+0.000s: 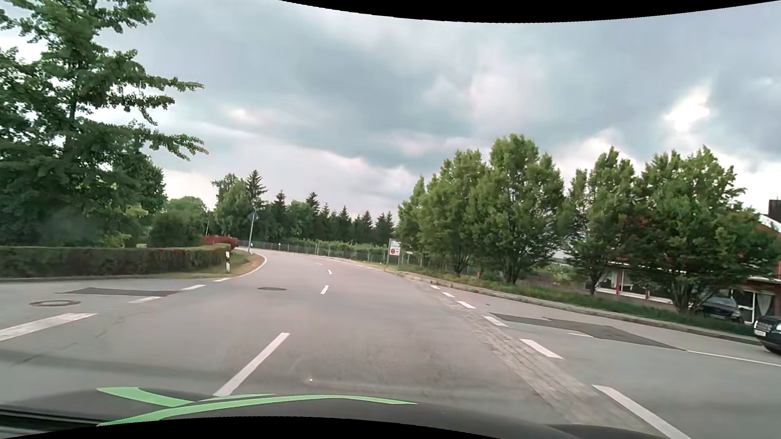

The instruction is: Follow the waypoints while adhering to traffic rules and regulations

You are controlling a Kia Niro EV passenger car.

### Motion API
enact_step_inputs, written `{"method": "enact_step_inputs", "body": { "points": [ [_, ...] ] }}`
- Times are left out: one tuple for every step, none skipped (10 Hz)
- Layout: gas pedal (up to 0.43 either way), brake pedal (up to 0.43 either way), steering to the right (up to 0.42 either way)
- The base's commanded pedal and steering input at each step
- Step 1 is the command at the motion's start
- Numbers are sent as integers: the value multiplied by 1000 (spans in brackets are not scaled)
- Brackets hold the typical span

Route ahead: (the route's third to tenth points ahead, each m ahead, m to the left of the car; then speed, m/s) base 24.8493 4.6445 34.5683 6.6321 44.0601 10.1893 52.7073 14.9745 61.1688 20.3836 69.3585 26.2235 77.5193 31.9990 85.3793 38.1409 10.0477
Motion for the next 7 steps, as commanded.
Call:
{"method": "enact_step_inputs", "body": {
  "points": [
    [0, 0, -16],
    [0, 0, -19],
    [0, 0, -19],
    [39, 0, -20],
    [39, 0, -22],
    [39, 0, -24],
    [47, 0, -25]
  ]
}}
